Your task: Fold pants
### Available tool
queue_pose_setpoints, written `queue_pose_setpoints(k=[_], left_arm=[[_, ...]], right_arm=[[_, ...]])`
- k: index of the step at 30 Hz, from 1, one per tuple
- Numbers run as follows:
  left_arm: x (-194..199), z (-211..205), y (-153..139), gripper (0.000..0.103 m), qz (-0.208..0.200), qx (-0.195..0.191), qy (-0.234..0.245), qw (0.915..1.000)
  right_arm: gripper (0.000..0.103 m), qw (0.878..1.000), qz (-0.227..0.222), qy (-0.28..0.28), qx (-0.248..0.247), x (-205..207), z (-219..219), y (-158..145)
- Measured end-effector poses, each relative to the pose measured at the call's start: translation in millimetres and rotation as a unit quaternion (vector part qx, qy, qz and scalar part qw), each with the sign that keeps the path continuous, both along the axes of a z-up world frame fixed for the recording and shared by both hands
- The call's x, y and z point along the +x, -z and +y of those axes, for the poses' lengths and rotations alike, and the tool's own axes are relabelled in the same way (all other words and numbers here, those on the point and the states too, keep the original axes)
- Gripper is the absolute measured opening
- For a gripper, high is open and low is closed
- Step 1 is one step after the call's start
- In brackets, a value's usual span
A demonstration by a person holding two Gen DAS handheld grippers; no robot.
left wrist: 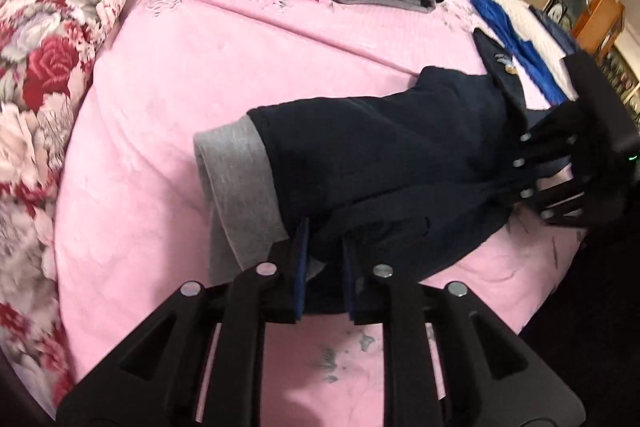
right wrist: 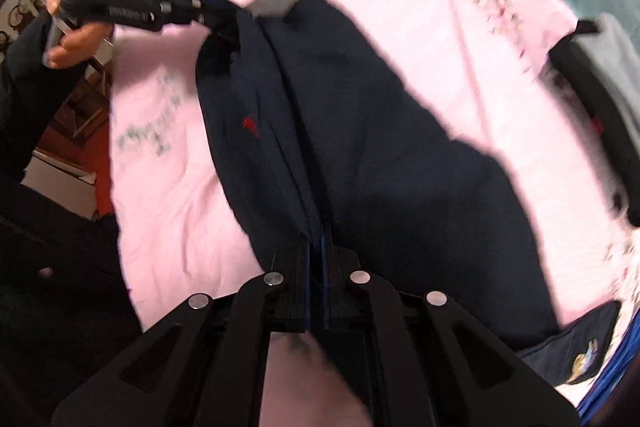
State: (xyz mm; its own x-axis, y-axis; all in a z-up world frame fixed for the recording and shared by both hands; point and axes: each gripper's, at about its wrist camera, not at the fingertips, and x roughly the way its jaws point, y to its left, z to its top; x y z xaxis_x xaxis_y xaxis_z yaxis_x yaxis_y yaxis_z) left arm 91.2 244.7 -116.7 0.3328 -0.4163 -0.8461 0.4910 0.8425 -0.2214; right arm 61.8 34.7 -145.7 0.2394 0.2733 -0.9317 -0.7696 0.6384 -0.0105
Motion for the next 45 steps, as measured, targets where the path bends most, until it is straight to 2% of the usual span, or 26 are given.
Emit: queue_pose_setpoints(k=[2, 3, 4, 5, 8, 11, 15, 17, 20, 21, 22, 23, 24, 26, 27, 28, 30, 32, 34, 35, 37, 38, 39, 40, 42, 45], left_arm=[[-8, 3, -5, 0.028, -0.005, -0.012, -0.005, 0.9999], [-13, 6, -10, 0.049, -0.008, -0.024, -0.005, 0.9997], [-19, 11, -15, 0.089, -0.017, -0.032, -0.010, 0.9993], [-27, 18, -24, 0.099, -0.042, -0.038, -0.026, 0.9981], [-35, 32, -40, 0.099, -0.047, -0.070, -0.048, 0.9953], [-39, 37, -60, 0.099, -0.048, -0.127, -0.087, 0.9869], [-36, 19, -70, 0.099, -0.043, -0.174, -0.181, 0.9672], [-28, 5, -59, 0.097, -0.004, -0.218, -0.190, 0.9573], [-17, -18, -37, 0.070, 0.028, -0.237, -0.194, 0.9514], [-13, -24, -28, 0.051, 0.043, -0.232, -0.199, 0.9511], [-7, -30, -14, 0.022, 0.065, -0.215, -0.204, 0.9530], [-4, -33, -5, 0.009, 0.081, -0.202, -0.206, 0.9539], [0, -37, 13, 0.003, 0.108, -0.182, -0.215, 0.9535], [1, -36, 36, 0.001, 0.134, -0.164, -0.232, 0.9492], [-3, -31, 43, 0.003, 0.136, -0.186, -0.233, 0.9448], [-6, -26, 45, 0.003, 0.137, -0.202, -0.234, 0.9410], [-11, -21, 48, 0.003, 0.143, -0.218, -0.240, 0.9351], [-14, -19, 48, 0.003, 0.140, -0.218, -0.243, 0.9348], [-16, -22, 46, 0.003, 0.135, -0.210, -0.244, 0.9370], [-17, -25, 45, 0.003, 0.130, -0.202, -0.243, 0.9397], [-16, -27, 43, 0.003, 0.122, -0.194, -0.238, 0.9438], [-15, -29, 43, 0.003, 0.119, -0.192, -0.236, 0.9451], [-17, -27, 43, 0.003, 0.114, -0.189, -0.232, 0.9472], [-18, -26, 43, 0.003, 0.112, -0.189, -0.230, 0.9482], [-19, -26, 43, 0.003, 0.108, -0.188, -0.225, 0.9497], [-20, -24, 43, 0.003, 0.103, -0.190, -0.219, 0.9513]], right_arm=[[0.005, 1.000, -0.005, 0.022, 0.009, 2, 1, 10], [0.005, 0.999, -0.002, 0.032, 0.019, 4, -1, 10], [0.005, 0.999, 0.000, 0.037, 0.025, 5, -2, 9], [0.005, 0.998, 0.003, 0.046, 0.035, 7, -4, 7], [0.005, 0.997, 0.007, 0.054, 0.048, 9, -7, 8], [0.005, 0.997, 0.004, 0.057, 0.054, 11, -6, 5], [0.005, 0.997, -0.019, 0.044, 0.066, -1, -7, -9], [0.005, 0.997, -0.023, 0.029, 0.063, -6, -6, -10], [0.005, 0.999, -0.013, 0.014, 0.049, -11, 0, 1], [0.005, 0.999, -0.010, 0.010, 0.048, -13, 1, 5], [0.005, 0.999, -0.008, 0.010, 0.051, -15, 1, 6], [0.005, 0.998, -0.005, 0.011, 0.058, -16, 0, 6], [0.007, 0.998, -0.003, 0.014, 0.064, -17, -1, 5], [0.018, 0.997, 0.004, 0.024, 0.079, -15, -4, 8], [0.033, 0.996, 0.017, 0.026, 0.082, -15, -4, 12], [0.038, 0.996, 0.026, 0.026, 0.084, -16, -3, 13], [0.039, 0.996, 0.026, 0.020, 0.085, -26, -5, 4], [0.043, 0.994, 0.028, 0.020, 0.104, -32, -14, -16], [0.049, 0.989, 0.035, 0.048, 0.136, -29, -35, -38], [0.051, 0.985, 0.030, 0.087, 0.145, -20, -55, -53], [0.053, 0.973, 0.000, 0.190, 0.130, 3, -100, -72], [0.059, 0.964, -0.010, 0.238, 0.120, 15, -121, -76], [0.062, 0.943, -0.018, 0.313, 0.107, 35, -156, -80], [0.064, 0.916, -0.019, 0.390, 0.097, 55, -193, -81], [0.064, 0.871, -0.008, 0.485, 0.077, 88, -251, -73], [0.064, 0.826, 0.041, 0.561, 0.047, 137, -315, -45]])
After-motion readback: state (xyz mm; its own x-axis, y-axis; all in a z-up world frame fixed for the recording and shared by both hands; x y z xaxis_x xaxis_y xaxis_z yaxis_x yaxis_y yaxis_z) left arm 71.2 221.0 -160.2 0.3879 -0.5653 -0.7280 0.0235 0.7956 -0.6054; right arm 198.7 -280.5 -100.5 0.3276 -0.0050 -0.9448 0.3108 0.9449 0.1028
